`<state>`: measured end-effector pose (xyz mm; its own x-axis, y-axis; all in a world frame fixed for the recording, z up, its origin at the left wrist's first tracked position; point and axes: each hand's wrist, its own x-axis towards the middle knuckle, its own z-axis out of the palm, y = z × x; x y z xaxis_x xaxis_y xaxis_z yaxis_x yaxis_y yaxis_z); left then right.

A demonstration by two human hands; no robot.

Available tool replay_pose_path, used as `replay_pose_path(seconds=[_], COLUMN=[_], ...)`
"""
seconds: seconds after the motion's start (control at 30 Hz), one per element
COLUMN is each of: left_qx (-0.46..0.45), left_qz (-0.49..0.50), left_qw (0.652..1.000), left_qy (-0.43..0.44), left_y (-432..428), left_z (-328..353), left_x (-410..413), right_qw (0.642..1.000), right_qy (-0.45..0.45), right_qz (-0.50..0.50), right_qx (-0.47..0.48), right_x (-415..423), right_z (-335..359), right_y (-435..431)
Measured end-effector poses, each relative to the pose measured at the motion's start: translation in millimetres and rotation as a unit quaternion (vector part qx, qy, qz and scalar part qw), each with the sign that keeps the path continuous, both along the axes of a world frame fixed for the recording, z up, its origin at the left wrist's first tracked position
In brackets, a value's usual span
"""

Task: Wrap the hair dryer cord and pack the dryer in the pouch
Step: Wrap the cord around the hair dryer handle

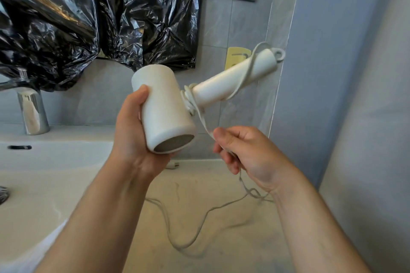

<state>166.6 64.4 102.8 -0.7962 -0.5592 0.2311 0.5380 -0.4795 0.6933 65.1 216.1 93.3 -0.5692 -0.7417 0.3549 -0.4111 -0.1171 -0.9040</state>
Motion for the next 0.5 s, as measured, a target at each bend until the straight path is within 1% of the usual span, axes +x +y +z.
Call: replay_pose_path(seconds=[0.07, 0.1, 0.17, 0.23, 0.3, 0.33, 0.4, 0.47, 0.5], left_qx=[-0.014, -0.027, -0.046, -0.069, -0.099, -0.113, -0.141, -0.180, -0.201], left_qz=[-0.062, -0.083, -0.115, -0.146, -0.168, -0.176, -0.194, -0.215, -0.223], left_qw=[0.998, 0.995, 0.991, 0.985, 0.977, 0.974, 0.968, 0.957, 0.950], left_qy=[-0.028, -0.044, -0.060, -0.068, -0.081, -0.082, -0.073, -0.071, -0.078], left_y=[-4, -5, -5, -3, -5, -7, -11, -12, -12], left_z=[0, 0, -1, -1, -3, -4, -5, -6, -7], left_x=[2, 3, 3, 4, 5, 6, 7, 8, 9], right_qw=[0.999, 0.999, 0.997, 0.978, 0.959, 0.956, 0.967, 0.981, 0.980], right_qy=[0.029, 0.025, -0.029, -0.108, -0.155, -0.162, -0.139, -0.089, -0.077], right_qz=[-0.027, -0.023, 0.040, 0.128, 0.172, 0.178, 0.168, 0.169, 0.182], right_qx=[0.004, -0.003, -0.055, -0.123, -0.165, -0.170, -0.132, -0.039, 0.001], right_x=[-8, -12, -24, -34, -40, -42, -43, -42, -40], right_z=[-2, -2, -2, -1, -1, -1, 2, 6, 6], right_y=[2, 4, 11, 20, 29, 31, 33, 32, 32])
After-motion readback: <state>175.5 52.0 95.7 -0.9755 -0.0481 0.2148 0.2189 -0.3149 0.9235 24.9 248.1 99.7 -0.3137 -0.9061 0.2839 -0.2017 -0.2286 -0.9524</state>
